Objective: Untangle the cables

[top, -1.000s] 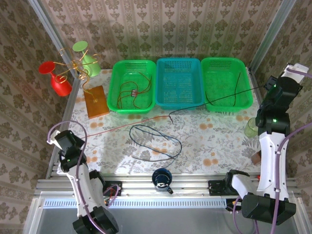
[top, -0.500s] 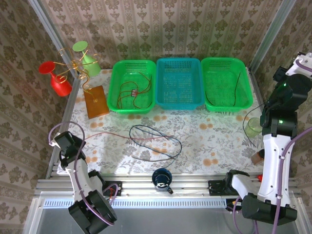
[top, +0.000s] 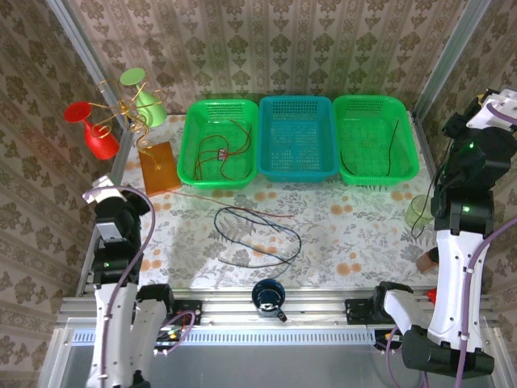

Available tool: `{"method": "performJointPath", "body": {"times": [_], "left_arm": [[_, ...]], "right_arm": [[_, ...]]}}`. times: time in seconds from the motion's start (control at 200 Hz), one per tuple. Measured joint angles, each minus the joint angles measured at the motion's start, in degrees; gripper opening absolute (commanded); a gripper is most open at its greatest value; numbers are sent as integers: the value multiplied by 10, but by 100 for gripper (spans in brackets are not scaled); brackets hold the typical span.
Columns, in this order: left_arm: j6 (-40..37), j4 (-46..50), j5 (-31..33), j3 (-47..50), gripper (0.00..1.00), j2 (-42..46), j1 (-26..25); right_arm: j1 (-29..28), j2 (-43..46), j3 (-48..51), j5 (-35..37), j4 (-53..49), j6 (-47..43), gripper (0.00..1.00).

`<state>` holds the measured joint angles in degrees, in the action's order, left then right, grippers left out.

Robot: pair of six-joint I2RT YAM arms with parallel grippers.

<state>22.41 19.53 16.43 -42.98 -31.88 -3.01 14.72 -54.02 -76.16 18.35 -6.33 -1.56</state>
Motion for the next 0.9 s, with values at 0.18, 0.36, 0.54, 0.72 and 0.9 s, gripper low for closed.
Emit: {"method": "performJointPath", "body": {"times": [0.18, 0.36, 0.54, 0.72, 0.9], "left_arm": [[-95, -8, 103, -125, 0, -93, -162], [-236, -52, 203, -254, 0, -225, -322], [-297, -54, 215, -406, 0, -355, -341], [-346, -46, 201, -560, 0, -444, -344], [-428, -40, 189, -730, 0, -549, -352]], "right_arm": [[-6, -1, -11, -28, -8, 24, 0], [-16, -3, -28, -38, -12, 40, 0], [-40, -12, -40, -37, -15, 45, 0], [-62, -35, -74, -36, -11, 32, 0], [-63, -47, -90, -24, 2, 31, 0]]}}
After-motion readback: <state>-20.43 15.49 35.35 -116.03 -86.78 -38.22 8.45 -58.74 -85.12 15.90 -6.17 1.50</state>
